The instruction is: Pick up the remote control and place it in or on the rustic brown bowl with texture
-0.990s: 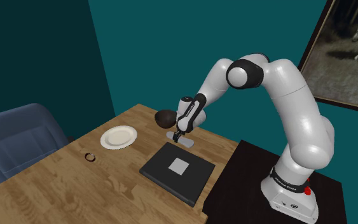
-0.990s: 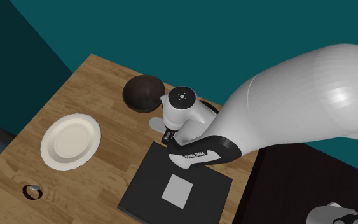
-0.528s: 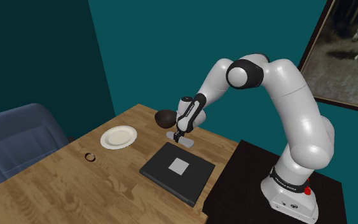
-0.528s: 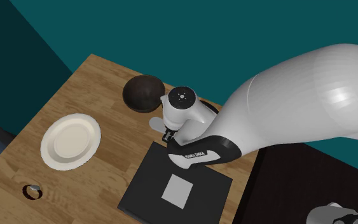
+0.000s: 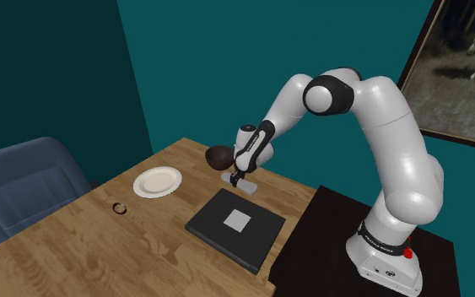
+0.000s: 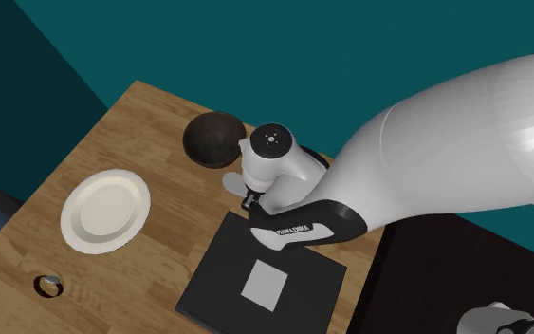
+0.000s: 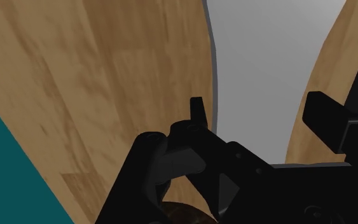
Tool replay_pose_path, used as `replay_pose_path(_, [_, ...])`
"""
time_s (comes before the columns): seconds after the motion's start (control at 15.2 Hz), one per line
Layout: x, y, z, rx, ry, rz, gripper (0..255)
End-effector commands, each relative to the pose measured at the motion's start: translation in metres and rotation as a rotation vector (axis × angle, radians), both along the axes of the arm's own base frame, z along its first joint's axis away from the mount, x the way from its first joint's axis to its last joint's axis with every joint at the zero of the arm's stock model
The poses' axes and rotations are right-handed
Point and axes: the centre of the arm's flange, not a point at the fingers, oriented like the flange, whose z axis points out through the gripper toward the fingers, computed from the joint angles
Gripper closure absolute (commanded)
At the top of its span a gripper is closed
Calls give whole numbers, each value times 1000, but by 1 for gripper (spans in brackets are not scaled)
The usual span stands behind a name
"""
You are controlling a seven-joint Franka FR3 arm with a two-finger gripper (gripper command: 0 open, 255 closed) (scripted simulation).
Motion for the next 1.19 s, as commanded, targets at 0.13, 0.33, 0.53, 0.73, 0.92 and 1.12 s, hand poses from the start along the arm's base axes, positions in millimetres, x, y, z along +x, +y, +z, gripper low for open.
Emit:
replay_pose_path(0.13, [-1,0,22,0,0,0,255])
replay_pose_path(0.33, [-1,0,37,0,0,0,255])
replay_pose_path(0.53, [-1,0,53,0,0,0,255])
replay_pose_path(0.73, [-1,0,69,0,0,0,255])
replay_pose_path(0.92, [-1,0,85,0,0,0,255])
replay_pose_path(1.12, [-1,0,101,0,0,0,255])
